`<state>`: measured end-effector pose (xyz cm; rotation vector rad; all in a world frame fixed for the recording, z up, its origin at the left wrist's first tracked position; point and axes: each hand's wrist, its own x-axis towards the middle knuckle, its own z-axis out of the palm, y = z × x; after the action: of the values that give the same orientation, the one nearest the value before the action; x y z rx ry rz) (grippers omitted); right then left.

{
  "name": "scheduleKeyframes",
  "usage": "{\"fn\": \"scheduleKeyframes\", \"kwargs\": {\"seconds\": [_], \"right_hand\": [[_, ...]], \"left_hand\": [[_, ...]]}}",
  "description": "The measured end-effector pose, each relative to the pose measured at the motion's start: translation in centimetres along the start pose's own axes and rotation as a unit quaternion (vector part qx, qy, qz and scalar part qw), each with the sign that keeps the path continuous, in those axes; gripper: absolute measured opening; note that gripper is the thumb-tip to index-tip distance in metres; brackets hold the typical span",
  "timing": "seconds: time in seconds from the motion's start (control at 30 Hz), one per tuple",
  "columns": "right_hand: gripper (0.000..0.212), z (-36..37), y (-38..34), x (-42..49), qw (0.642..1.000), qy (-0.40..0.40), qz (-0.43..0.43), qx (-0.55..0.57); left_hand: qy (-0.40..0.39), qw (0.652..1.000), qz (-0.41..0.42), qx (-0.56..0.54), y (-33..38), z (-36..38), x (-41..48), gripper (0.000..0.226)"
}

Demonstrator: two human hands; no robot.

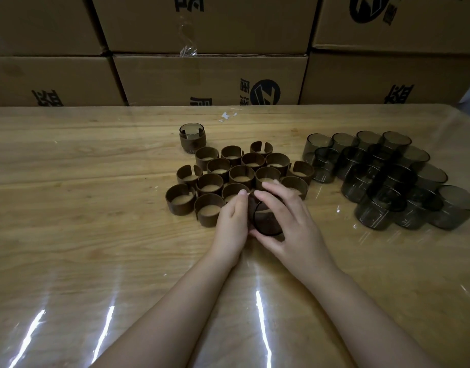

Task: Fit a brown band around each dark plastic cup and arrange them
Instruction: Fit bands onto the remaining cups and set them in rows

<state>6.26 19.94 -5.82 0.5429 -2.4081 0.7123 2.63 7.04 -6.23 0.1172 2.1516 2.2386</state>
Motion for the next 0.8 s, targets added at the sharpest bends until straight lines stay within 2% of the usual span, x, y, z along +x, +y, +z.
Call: {"fn": "scheduleKeyframes", "kwargs": {"seconds": [0.13, 0.2, 0.27, 0.33, 0.4, 0.47, 0.53, 0.63, 0.7, 0.8], "right_hand": [[0.072, 0.2, 0.4, -0.2, 0.999, 0.010, 0.037, -0.021], [0.080, 0.3, 0.6, -0.4, 0.995, 0.004, 0.100, -0.015], [0.083, 0.4, 0.9, -0.6, 0.988, -0.006, 0.154, -0.009], [0.078, 0.3, 1.0, -0.5, 0.978, 0.003, 0.203, 0.044], [0.072, 0.2, 1.0, -0.2, 0.956, 0.030, 0.248, 0.153], [0.068, 0.3, 1.2, -0.2, 0.941, 0.041, 0.249, 0.226], [0.068, 0.3, 1.4, -0.2, 0.937, 0.008, 0.241, 0.253], [0.072, 0.2, 1.5, -0.1, 0.947, -0.072, 0.228, 0.213], [0.072, -0.1, 1.4, -0.2, 0.959, -0.099, 0.199, 0.175], [0.052, -0.5, 1.3, -0.1, 0.963, -0.016, 0.165, 0.215]], "left_hand": [[0.000, 0.998, 0.043, -0.043, -0.2, 0.0, -0.1, 0.030], [-0.006, 0.995, 0.096, -0.008, -0.2, 0.2, -0.4, 0.023], [-0.022, 0.990, 0.128, 0.046, -0.2, 0.4, -0.8, 0.024], [-0.035, 0.985, 0.153, 0.071, -0.1, 0.5, -0.9, 0.033], [-0.061, 0.987, 0.148, 0.033, 0.1, 0.6, -1.1, 0.044], [-0.106, 0.989, 0.100, -0.016, 0.3, 0.6, -1.2, 0.049], [-0.133, 0.989, 0.057, -0.007, 0.4, 0.7, -1.0, 0.048], [-0.120, 0.992, 0.017, -0.032, 0.2, 0.4, -0.7, 0.055], [-0.094, 0.993, 0.010, -0.067, 0.1, 0.2, -0.5, 0.055], [-0.056, 0.992, 0.021, -0.110, 0.0, 0.1, -0.4, 0.051]]}}
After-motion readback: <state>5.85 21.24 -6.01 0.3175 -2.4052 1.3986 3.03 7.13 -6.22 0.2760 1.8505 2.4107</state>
